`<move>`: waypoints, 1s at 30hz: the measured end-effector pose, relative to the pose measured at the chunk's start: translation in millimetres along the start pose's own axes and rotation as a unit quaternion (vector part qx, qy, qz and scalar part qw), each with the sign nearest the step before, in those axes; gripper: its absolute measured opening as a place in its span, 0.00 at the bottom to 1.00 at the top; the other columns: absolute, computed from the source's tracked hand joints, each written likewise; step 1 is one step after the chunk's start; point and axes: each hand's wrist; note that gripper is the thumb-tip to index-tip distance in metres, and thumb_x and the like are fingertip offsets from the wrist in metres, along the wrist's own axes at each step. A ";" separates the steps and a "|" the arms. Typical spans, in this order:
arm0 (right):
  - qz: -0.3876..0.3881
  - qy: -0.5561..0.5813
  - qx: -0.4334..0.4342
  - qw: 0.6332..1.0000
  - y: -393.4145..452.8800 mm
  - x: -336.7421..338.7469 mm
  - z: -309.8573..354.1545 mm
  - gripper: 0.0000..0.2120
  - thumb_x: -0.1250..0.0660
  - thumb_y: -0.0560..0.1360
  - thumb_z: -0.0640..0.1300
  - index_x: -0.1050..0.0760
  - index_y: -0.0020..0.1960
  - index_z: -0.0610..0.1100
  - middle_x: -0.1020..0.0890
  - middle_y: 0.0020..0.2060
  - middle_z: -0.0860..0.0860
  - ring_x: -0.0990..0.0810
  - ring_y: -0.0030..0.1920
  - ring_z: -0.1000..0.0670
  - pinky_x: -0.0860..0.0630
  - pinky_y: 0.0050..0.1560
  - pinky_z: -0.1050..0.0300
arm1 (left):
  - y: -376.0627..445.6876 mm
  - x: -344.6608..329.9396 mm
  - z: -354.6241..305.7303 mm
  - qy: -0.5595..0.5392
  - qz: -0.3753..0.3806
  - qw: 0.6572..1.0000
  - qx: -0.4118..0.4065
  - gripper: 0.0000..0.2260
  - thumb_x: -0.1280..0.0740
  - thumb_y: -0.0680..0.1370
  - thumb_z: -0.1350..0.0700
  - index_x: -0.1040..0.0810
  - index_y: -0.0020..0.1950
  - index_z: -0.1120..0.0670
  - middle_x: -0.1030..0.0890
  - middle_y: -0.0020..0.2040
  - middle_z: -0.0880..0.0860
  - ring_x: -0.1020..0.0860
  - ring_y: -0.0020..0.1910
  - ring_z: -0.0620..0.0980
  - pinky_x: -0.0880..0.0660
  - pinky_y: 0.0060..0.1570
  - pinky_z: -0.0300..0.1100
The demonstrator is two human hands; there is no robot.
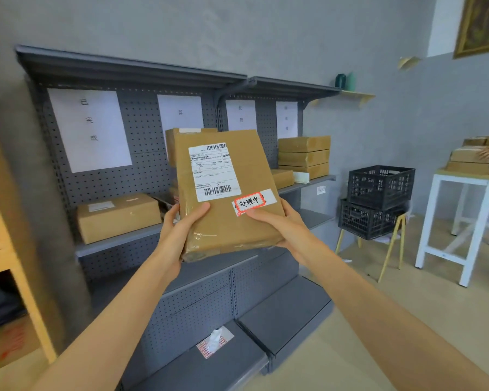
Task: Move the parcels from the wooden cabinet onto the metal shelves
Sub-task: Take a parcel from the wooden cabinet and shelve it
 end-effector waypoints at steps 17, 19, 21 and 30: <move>0.021 -0.014 -0.029 0.999 235.0 170.6 -10.4 0.31 0.23 0.67 0.51 0.31 0.67 0.55 0.19 0.54 0.56 0.20 0.52 0.56 0.22 0.44 0.58 | 226.6 -156.9 60.5 -0.006 -0.040 0.999 0.014 0.48 0.20 0.58 0.42 0.37 0.73 0.47 0.18 0.56 0.48 0.18 0.52 0.49 0.24 0.58 0.51; 0.042 -0.007 -0.025 0.999 254.9 184.2 -14.5 0.30 0.23 0.67 0.50 0.30 0.66 0.55 0.18 0.53 0.57 0.19 0.50 0.58 0.23 0.40 0.61 | 238.7 -169.7 63.5 0.000 -0.061 0.998 0.011 0.46 0.20 0.57 0.41 0.35 0.72 0.46 0.17 0.56 0.47 0.17 0.52 0.48 0.23 0.56 0.50; 0.065 -0.004 -0.025 0.998 272.5 197.7 -18.2 0.31 0.23 0.67 0.50 0.30 0.67 0.54 0.19 0.55 0.56 0.20 0.52 0.57 0.24 0.43 0.60 | 247.6 -182.7 67.3 0.002 -0.085 0.996 0.011 0.45 0.20 0.58 0.41 0.34 0.71 0.46 0.17 0.56 0.47 0.18 0.52 0.48 0.22 0.55 0.50; 0.134 -0.033 -0.029 0.990 345.2 270.7 -17.1 0.33 0.23 0.66 0.53 0.31 0.67 0.54 0.22 0.58 0.57 0.24 0.58 0.54 0.29 0.62 0.48 | 290.1 -256.3 82.9 0.022 -0.156 0.987 0.017 0.42 0.22 0.60 0.40 0.33 0.71 0.46 0.17 0.55 0.48 0.17 0.51 0.49 0.21 0.45 0.46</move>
Point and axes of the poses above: each hand's wrist, its own y-axis towards the middle knuckle, its own x-axis out of the back of the hand, z = x × y
